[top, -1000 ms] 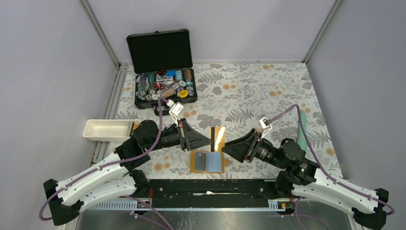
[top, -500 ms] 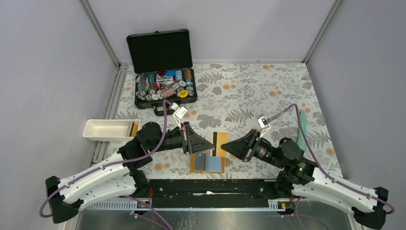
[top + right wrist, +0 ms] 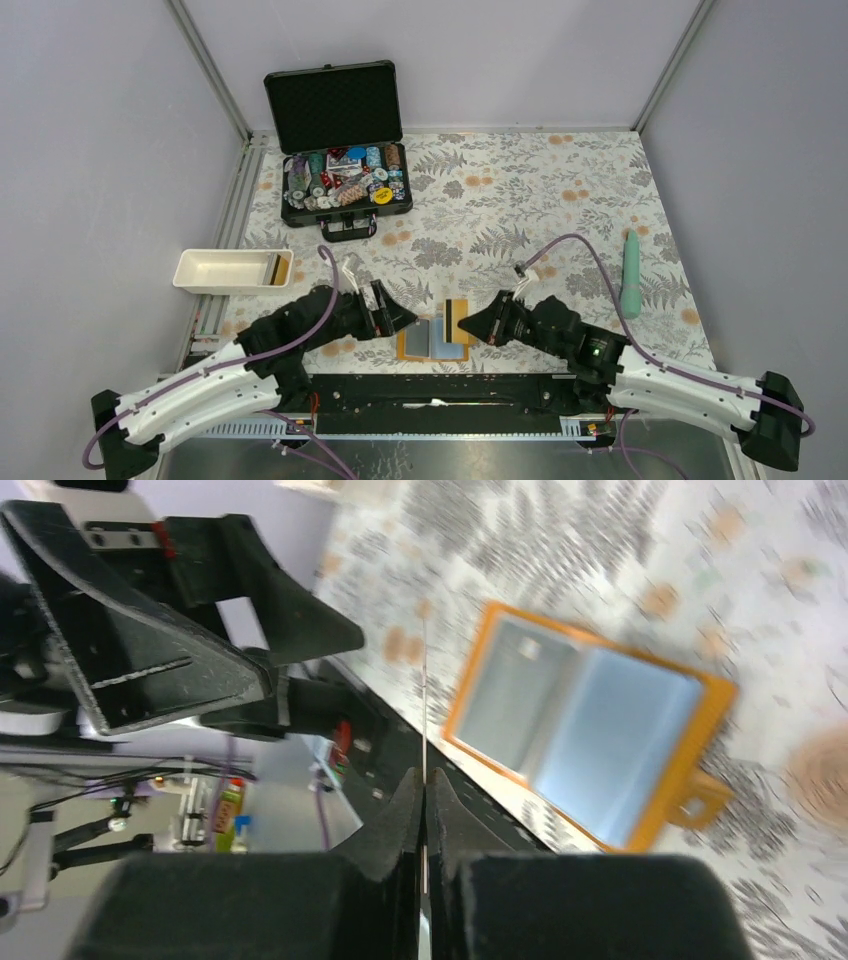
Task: Put the credit cards into the card holder
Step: Insert the credit card into the card holder.
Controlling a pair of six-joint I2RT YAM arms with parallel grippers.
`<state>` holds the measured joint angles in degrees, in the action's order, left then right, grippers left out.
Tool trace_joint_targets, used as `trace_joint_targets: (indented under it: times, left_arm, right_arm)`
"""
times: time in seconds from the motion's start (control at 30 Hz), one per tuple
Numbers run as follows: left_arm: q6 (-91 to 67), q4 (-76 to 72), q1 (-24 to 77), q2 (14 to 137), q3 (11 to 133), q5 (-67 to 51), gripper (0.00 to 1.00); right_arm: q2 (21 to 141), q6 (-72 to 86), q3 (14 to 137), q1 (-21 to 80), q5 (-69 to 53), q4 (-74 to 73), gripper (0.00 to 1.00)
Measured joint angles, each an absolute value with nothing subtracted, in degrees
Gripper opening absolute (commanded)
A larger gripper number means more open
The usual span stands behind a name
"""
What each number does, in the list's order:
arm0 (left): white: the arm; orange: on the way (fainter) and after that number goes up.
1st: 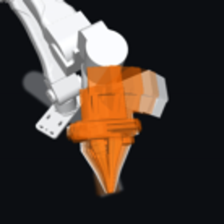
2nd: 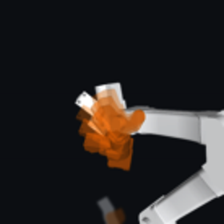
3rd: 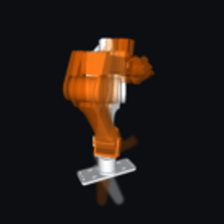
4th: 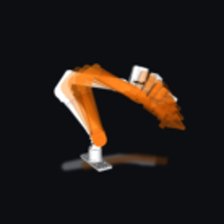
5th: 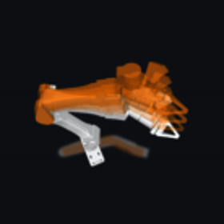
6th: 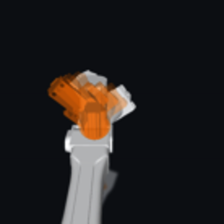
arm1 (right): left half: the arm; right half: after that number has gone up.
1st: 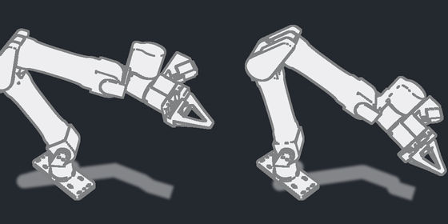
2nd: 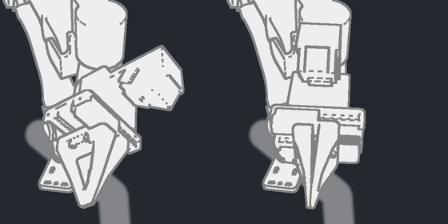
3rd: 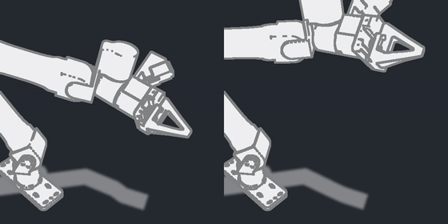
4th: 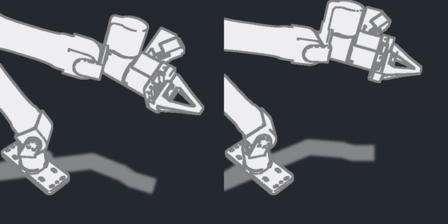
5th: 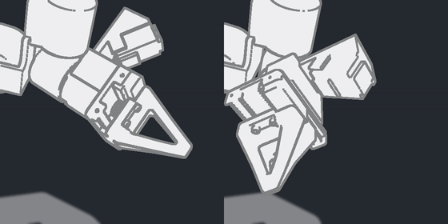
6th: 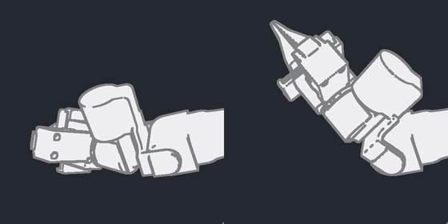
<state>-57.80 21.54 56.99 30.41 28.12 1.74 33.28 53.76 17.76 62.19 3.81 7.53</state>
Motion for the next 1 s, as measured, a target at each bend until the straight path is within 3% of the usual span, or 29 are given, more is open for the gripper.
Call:
trace_joint_targets:
  times: [0.27, 0.63, 0.9, 1.0]
  left_arm:
    - [-64.1, 23.2, 57.0, 34.3, 16.7, 3.9, 0.99]
    - [-69.6, 6.1, 56.9, 38.6, 8.3, 1.7, 0.96]
    - [-70.5, 4.2, 56.9, 40.7, 7.7, 1.4, 0.59]
    - [-70.6, 4.5, 56.9, 41.6, 7.6, 1.5, 0.54]
  right_arm:
    - [40.8, 59.8, 8.9, 62.2, 3.4, 11.4, 0.00]
    - [50.6, 63.7, 4.0, 62.2, 3.2, 22.5, 0.00]
    - [58.3, 64.4, 3.9, 62.2, 1.0, 31.4, 0.00]
    - [58.7, 65.0, 3.9, 62.2, 0.9, 33.2, 0.00]
